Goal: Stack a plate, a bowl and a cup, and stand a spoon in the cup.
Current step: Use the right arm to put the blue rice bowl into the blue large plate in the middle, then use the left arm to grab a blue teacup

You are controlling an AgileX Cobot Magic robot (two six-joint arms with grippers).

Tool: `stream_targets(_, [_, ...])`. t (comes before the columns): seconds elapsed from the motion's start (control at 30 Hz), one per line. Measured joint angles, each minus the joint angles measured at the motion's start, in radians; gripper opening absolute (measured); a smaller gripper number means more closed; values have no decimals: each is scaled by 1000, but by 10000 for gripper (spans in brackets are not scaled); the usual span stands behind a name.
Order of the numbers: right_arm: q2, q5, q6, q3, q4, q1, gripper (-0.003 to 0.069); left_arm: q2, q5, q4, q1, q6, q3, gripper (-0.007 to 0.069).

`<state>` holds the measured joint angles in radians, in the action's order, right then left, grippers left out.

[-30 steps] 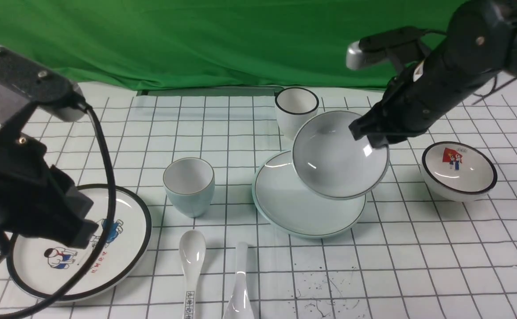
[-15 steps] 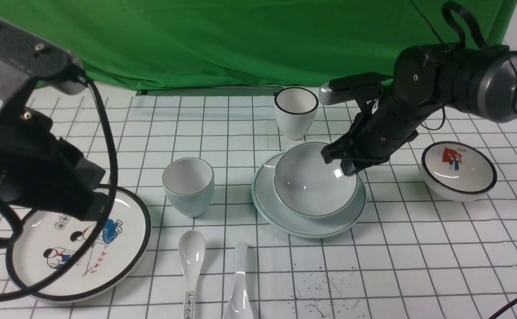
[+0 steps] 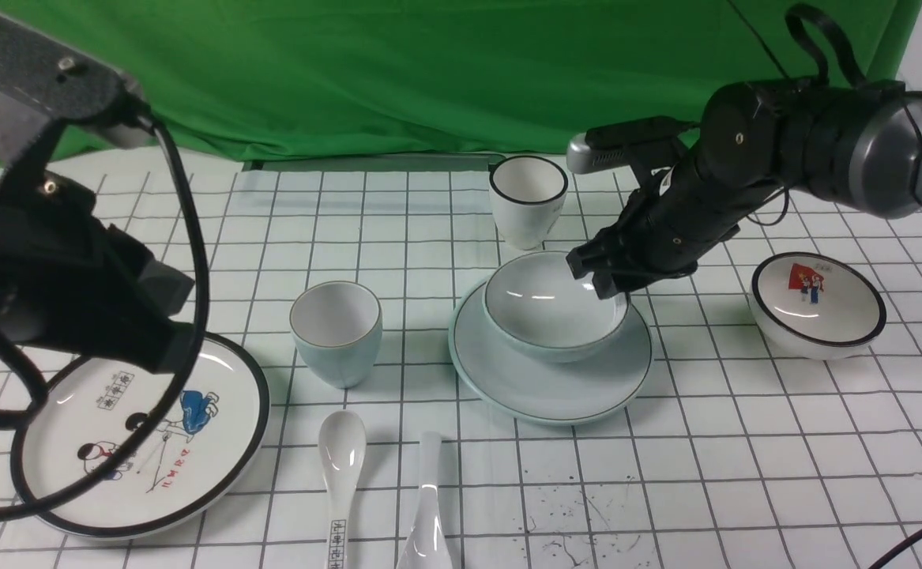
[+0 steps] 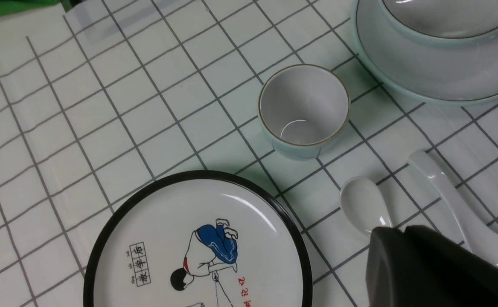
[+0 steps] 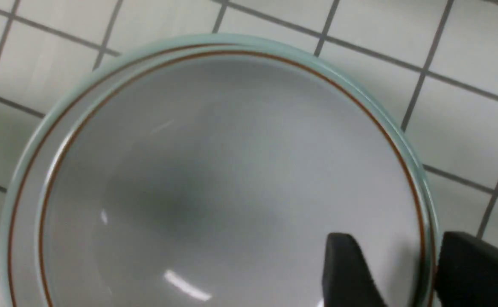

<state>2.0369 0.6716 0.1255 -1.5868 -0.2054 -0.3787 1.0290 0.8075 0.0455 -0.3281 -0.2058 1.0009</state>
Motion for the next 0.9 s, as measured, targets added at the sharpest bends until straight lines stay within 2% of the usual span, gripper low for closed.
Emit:
stream_targets(0.1, [-20,10,11,0,2,0,411,0,-11,-2,0,31,0,-18])
stream_targets(0.23, [-75,37,57,-8,4,0,421,6,-29,-4,0,57,1,9])
stream_targets(0.37, [-217,102,122,-29,16,0,420,81,-9,-7,0,91,45,90])
stream_targets(0.4, [-270,135,136,-32,31,0,398,127,16,-4,0,94,72,137])
stream_targets(0.43, [-278,139,139,-32,32,0,393,142,24,-4,0,95,80,143])
stream_targets(0.5, [-369,202,168,-32,68,0,318,238,67,-1,0,96,131,229])
stream_targets(0.53, [-376,207,168,-32,68,0,310,247,67,-1,0,96,136,237])
stream_targets(0.6, [-474,274,181,-32,123,0,192,356,106,1,0,97,196,337])
stream_targets(0.63, [-481,284,181,-32,127,0,184,373,108,1,0,98,205,352])
stream_targets(0.67, [-535,328,183,-32,151,1,123,446,117,1,0,100,245,412])
stream_targets(0.7, [-562,346,183,-32,156,1,97,478,117,-2,0,101,262,434])
stream_targets(0.8, [-624,411,179,-32,160,1,59,587,117,-37,0,134,324,484])
stream_targets(0.9, [-660,458,175,-32,154,1,53,661,117,-89,0,172,370,496])
